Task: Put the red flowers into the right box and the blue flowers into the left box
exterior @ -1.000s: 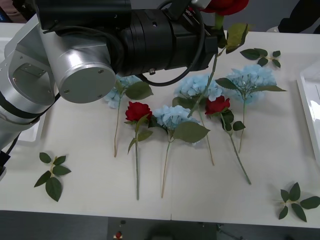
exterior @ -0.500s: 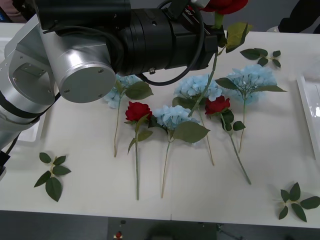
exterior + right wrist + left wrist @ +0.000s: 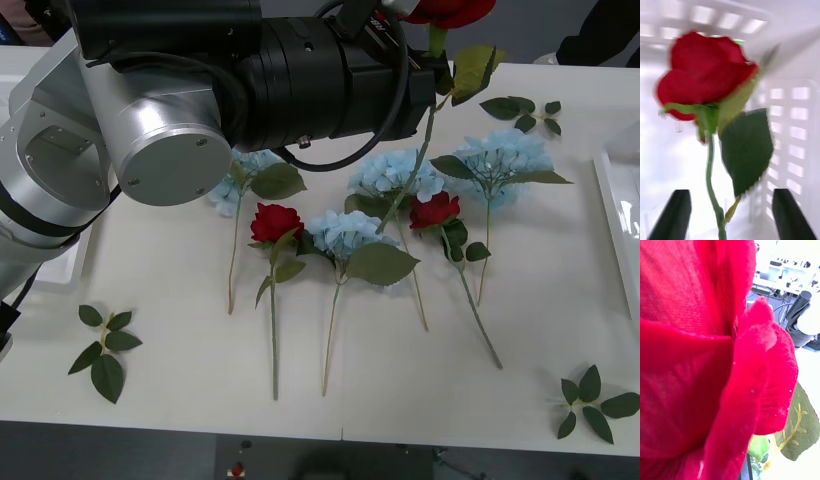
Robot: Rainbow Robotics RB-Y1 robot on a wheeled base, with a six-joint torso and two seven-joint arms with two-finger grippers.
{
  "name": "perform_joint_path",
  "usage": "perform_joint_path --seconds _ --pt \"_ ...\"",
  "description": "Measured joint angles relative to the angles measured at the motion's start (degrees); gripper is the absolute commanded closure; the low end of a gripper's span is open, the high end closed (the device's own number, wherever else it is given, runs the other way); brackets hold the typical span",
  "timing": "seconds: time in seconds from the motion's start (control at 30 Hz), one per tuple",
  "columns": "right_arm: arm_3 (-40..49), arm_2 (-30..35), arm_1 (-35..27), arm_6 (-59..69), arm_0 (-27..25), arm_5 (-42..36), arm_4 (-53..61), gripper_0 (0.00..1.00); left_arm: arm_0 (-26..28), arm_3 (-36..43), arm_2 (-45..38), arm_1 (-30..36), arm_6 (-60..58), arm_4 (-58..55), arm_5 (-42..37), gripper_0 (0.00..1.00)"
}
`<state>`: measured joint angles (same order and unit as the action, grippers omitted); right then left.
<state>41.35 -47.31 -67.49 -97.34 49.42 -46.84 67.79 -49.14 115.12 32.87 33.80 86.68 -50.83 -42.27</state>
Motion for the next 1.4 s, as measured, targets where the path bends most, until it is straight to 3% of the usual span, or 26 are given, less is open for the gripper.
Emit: perform_joint_path --seconds 0.3,0.47,0.7,0.9,1.0,1.1,1.4 --pt "13.16 0.34 -6.24 -13.07 -0.11 -4.91 19.52 0.11 0.0 -0.04 0.0 0.0 0.0 0.0 0.0 1.0" --pt "20.68 9.54 -8.0 -21.29 -3.85 -10.93 29.96 0.11 0.0 -0.08 0.0 0.01 0.0 0.0 0.0 1.0" --pt "35.73 28.16 -8.13 -28.93 -17.66 -9.7 54.79 0.1 0.0 -0.12 0.0 0.01 0.0 0.0 0.0 1.0" --pt "51.73 39.91 -7.8 -37.73 -35.78 -2.79 65.97 0.1 0.0 -0.15 0.0 0.01 0.0 0.0 0.0 1.0" --pt "57.73 46.42 -4.4 -41.48 -44.99 -2.43 66.19 0.11 0.0 -0.16 0.0 0.01 0.0 0.0 0.0 1.0" --pt "60.34 50.13 1.7 -46.86 -49.83 -3.43 66.19 0.11 0.0 -0.16 -0.01 0.01 0.0 0.0 0.0 1.0" --pt "60.55 48.19 16.81 -57.03 -50.39 -7.2 65.16 0.1 0.0 -0.18 -0.01 0.01 0.0 0.0 0.0 1.0"
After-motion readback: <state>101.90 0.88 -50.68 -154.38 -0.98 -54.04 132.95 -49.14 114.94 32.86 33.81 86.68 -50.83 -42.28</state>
